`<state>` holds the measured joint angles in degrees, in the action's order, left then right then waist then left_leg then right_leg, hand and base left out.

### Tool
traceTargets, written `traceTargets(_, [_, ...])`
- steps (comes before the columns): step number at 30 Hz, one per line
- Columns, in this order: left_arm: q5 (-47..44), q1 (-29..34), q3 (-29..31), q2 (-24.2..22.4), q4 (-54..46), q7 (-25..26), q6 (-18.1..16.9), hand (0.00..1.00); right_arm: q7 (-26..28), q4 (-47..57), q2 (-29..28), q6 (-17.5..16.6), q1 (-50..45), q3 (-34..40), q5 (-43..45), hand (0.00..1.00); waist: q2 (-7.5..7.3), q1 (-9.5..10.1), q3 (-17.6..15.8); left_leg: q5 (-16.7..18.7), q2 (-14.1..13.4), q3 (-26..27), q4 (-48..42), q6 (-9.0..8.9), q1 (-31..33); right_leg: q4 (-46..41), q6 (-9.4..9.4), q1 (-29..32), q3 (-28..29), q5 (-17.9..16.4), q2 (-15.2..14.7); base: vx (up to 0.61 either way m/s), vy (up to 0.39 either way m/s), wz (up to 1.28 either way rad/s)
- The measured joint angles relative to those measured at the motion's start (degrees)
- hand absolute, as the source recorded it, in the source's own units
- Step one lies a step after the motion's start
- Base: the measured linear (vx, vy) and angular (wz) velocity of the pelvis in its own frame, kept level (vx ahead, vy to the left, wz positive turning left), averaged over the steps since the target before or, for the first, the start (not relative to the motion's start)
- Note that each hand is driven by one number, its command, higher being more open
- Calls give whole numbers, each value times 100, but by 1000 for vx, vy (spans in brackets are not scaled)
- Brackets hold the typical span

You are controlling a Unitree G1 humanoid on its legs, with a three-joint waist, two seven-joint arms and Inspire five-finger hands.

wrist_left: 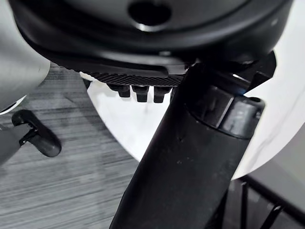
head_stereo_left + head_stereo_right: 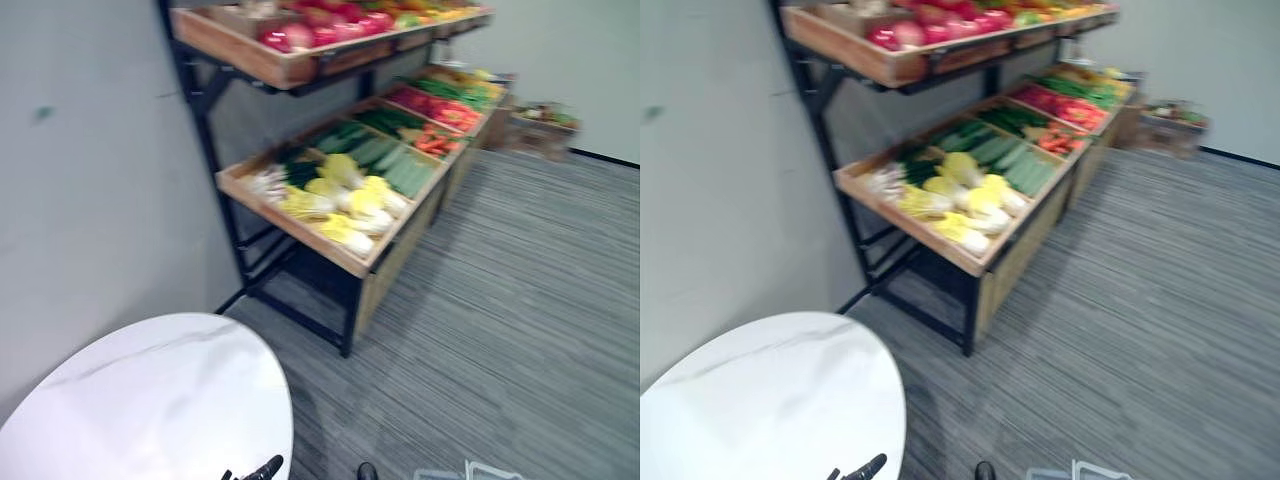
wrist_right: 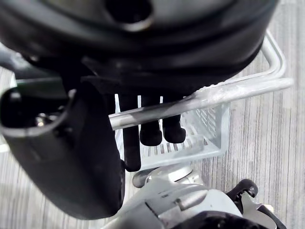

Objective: Pick vegetable in the basket

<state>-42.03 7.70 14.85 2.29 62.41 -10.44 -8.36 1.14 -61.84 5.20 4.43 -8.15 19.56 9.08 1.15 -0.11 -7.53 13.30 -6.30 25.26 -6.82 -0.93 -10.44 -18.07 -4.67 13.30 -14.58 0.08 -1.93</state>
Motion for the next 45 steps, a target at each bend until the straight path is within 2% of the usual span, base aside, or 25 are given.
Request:
traceTargets(1, [-1,18,15,94,-34,-4,1,100,1,-89,-20,-19,-62,60,5,0,-140,-9,25,42,68,116,-237,-55,-37,-245,63,-78,-193,-82,-147,159,-10,-142])
traceTargets(2, [-8,-33,24,182,-48,-13,15,100,-1,-187,-75,-20,-16,-27,5,0,-427,51,-91,136,81,63,-857,170,200,-155,-60,-110,-155,46,-88,81,-18,-138])
traceTargets(3, [-8,-43,26,228,-36,-20,25,100,4,-221,-88,-59,-2,-63,5,0,-496,121,-32,274,298,-143,-821,349,300,202,96,-176,169,179,-41,-38,-24,-196])
traceTargets(4, [-4,26,53,150,11,-45,42,100,37,-229,56,-74,102,-22,15,0,-190,223,87,-442,190,-328,-184,646,578,669,149,-394,374,218,259,-85,21,-183])
traceTargets(5, [-1,1,46,45,-55,-91,12,100,-68,-318,169,-37,179,4,-4,0,-109,252,31,-317,56,-216,-111,200,453,-811,90,-278,-148,-617,-168,-8,46,-145])
traceTargets(6, [9,-79,3,138,-37,-79,24,100,-115,-357,182,-69,136,139,10,0,-90,203,52,-332,68,-191,-102,176,438,-1435,338,-359,-286,-924,-601,59,-4,-64])
traceTargets(7, [12,-104,11,177,-29,-88,39,100,-137,-432,183,-37,93,352,52,0,-152,171,60,-363,55,-155,-149,124,467,-1592,478,-561,-411,-986,-1152,82,-74,-22])
traceTargets(8, [12,-89,15,209,-26,-92,33,100,-151,-432,184,-18,61,362,41,0,-266,174,97,-383,66,-59,-185,85,467,-1400,647,-663,-397,-914,-1328,40,-199,-56])
traceTargets(9, [9,-20,82,310,-2,-82,38,100,-132,-417,154,-4,20,344,30,0,-301,181,138,-437,-16,122,-169,-46,471,-957,962,-759,-437,-869,-1152,15,-182,-78])
traceTargets(10, [10,18,117,295,22,-88,50,100,-129,-405,172,-15,25,342,29,0,-280,194,154,-457,-123,224,-111,-85,447,-713,936,-818,-507,-804,-980,20,-226,-113])
traceTargets(11, [1,85,138,286,37,-99,92,100,-126,-413,181,-12,116,321,0,0,-163,257,198,-521,-321,476,-94,-184,425,-247,770,-926,-572,-697,-695,2,-219,-110])
traceTargets(12, [-1,127,134,265,37,-100,93,100,-116,-413,218,1,167,164,-10,0,-176,253,185,-566,-442,657,-135,-251,406,167,704,-1057,-602,-651,-510,-18,-226,-94])
traceTargets(15, [2,68,93,120,36,-135,93,100,-74,-421,228,136,169,-108,-22,0,-196,246,182,-704,-530,815,23,-478,346,1090,627,-1365,-608,-516,-213,-84,-217,-44])
traceTargets(17, [2,-7,-53,132,-10,-189,84,100,14,-410,290,202,122,-432,-119,0,-187,241,193,-969,-565,888,275,-562,399,1977,539,-1555,-561,9,54,-127,-145,-20])
traceTargets(21, [109,-179,-280,149,-40,-218,91,100,150,-299,361,211,128,-552,-224,0,-210,209,177,-1168,-569,827,457,-642,541,2366,454,-1547,-592,276,176,-129,-79,3])
traceTargets(30, [276,-138,-315,184,-22,-446,107,100,135,-187,325,153,18,-268,128,0,-230,173,163,-1351,-520,513,694,-638,470,2395,428,-1601,-692,312,220,-127,-27,9])
traceTargets(32, [278,-116,-257,173,-17,-487,93,100,136,-193,338,150,6,-272,226,0,-240,233,152,-1196,-387,-439,653,-503,481,2397,430,-1592,-461,327,224,-29,11,-52])
traceTargets(33, [273,-76,-247,146,-6,-494,79,100,139,-197,374,153,47,-289,227,0,-211,339,148,-969,-290,-1123,639,-410,470,2396,423,-1542,-159,382,262,7,34,-86])
traceTargets(38, [104,-105,-248,162,247,-500,-17,100,495,-249,460,312,23,-333,259,0,-110,251,131,-686,-212,-1030,288,-427,363,2399,487,-1539,366,546,243,2,99,-63])
traceTargets(44, [22,-165,-272,163,326,-496,-16,100,592,-433,425,385,-69,-507,695,0,-104,209,91,-678,-69,-1150,308,-410,352,2401,555,-1548,282,588,95,-16,69,5])
traceTargets(45, [-7,-170,-456,288,423,-493,-34,100,585,-440,462,354,-11,-839,811,0,-247,154,84,-679,82,-1295,338,-345,356,2399,651,-1599,173,610,-56,-8,11,4])
